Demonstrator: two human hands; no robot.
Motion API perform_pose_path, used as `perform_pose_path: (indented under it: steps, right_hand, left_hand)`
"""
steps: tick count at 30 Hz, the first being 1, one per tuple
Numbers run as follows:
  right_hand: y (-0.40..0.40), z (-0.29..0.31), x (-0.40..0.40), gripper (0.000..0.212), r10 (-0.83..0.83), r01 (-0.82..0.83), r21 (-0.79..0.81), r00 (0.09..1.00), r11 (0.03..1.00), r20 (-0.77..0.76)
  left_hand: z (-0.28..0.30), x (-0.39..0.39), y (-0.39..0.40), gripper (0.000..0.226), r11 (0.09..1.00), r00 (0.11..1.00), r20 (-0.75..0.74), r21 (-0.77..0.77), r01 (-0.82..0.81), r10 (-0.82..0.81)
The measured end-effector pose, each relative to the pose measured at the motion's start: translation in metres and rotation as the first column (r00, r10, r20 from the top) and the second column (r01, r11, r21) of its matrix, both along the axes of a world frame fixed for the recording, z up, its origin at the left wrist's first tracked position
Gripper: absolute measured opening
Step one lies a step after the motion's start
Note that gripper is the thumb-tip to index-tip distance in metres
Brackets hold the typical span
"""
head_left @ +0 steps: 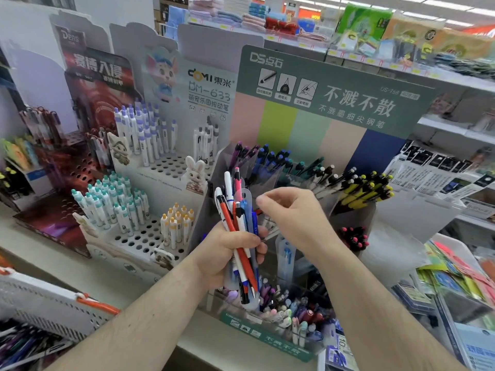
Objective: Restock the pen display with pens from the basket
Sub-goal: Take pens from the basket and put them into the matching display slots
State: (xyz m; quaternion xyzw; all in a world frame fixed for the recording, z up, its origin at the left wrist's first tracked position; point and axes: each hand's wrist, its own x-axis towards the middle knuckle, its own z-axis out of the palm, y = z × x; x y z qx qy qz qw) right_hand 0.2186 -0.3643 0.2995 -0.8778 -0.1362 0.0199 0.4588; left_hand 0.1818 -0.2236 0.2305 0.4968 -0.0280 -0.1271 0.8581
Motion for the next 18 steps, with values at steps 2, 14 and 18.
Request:
perform_pose_path:
  steps: [2,14,18]
  right_hand:
    - [0.001,-0.001,-0.007,0.015,0.084,-0.083,0.015,0.994,0.996,-0.072]
    - [0.003,-0.009,-0.004,0.013,-0.041,0.039,0.247,0.999,0.968,0.003]
    - [0.000,-0.014,-0.004,0.017,-0.108,0.124,0.377,0.992,0.918,-0.064]
  left_hand:
    - [0.001,-0.001,-0.002,0.029,1.000,1.000,0.010,0.005,0.005,-0.005]
    - [0.002,-0.001,-0.008,0.024,0.996,0.998,0.023,0.069,0.057,-0.059]
    - [-0.002,-0.002,-0.007,0.032,0.999,0.999,-0.032,0.015,0.031,-0.030]
